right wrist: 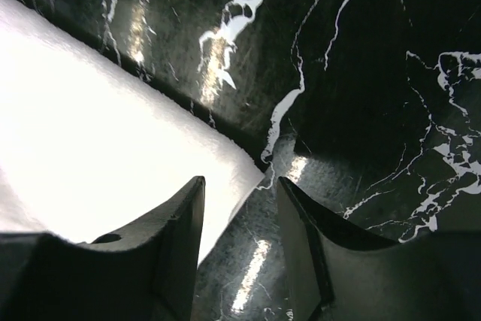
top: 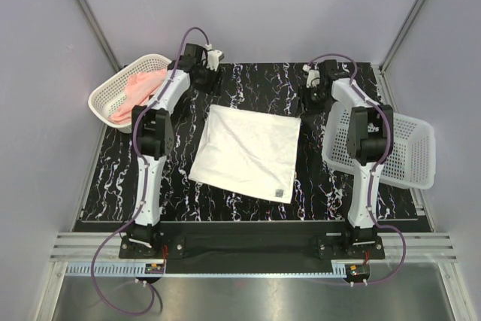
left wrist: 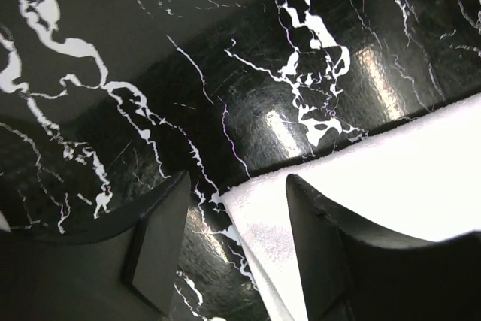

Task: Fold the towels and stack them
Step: Fold the towel

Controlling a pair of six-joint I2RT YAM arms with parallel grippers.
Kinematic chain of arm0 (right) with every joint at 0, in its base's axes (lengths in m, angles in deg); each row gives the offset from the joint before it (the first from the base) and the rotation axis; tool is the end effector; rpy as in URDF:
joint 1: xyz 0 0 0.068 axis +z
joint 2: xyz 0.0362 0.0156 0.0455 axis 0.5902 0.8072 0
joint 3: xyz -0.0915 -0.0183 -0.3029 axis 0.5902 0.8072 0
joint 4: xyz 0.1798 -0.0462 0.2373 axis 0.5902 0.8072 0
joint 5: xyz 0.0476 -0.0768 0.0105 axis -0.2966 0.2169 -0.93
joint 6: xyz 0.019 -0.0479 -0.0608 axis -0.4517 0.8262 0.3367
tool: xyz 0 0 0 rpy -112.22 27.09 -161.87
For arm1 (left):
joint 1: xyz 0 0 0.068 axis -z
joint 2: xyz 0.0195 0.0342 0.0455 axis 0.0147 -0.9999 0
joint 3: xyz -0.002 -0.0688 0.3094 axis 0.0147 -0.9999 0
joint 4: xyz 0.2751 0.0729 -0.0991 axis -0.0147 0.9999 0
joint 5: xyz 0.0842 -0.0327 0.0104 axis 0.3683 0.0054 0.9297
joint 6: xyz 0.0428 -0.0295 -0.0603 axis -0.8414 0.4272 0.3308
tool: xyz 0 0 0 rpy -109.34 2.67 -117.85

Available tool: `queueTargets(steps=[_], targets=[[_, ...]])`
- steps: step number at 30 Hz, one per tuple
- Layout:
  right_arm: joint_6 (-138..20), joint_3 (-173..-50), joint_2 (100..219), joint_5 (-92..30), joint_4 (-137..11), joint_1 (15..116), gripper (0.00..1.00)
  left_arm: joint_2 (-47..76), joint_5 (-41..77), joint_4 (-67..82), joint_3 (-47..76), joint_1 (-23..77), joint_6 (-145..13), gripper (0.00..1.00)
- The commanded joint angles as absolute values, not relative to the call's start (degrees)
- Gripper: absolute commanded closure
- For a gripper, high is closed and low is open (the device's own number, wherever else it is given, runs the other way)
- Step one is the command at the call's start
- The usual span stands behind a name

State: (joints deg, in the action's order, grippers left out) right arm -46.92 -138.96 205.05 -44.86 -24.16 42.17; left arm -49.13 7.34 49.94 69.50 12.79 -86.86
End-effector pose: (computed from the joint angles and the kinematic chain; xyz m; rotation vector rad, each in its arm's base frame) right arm 0.5482 0.0827 0.1763 -0.3730 2.6162 0.5000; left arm 0.6142 -0.1524 0.2132 0.5948 2.3709 -0.4204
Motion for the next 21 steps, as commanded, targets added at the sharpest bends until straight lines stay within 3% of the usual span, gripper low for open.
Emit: queueTargets(steps=[1,10,21], targets=[[-41.38,-142.73,207.79,-51.01,-19.46,41.18,0.50,-52.86,3.93,54.23,74.63,12.27,-90.83,0.44],[-37.07,-150.13,213.95,-54.27,-13.31,41.01,0.56,-54.27,8.49,56.34,75.71,12.27,-87.93,0.48],[-33.72,-149.69,215.09,-55.94,-13.84,40.30,0.99,-56.64,11.49,58.63,79.66,11.92,-85.47,0.50]])
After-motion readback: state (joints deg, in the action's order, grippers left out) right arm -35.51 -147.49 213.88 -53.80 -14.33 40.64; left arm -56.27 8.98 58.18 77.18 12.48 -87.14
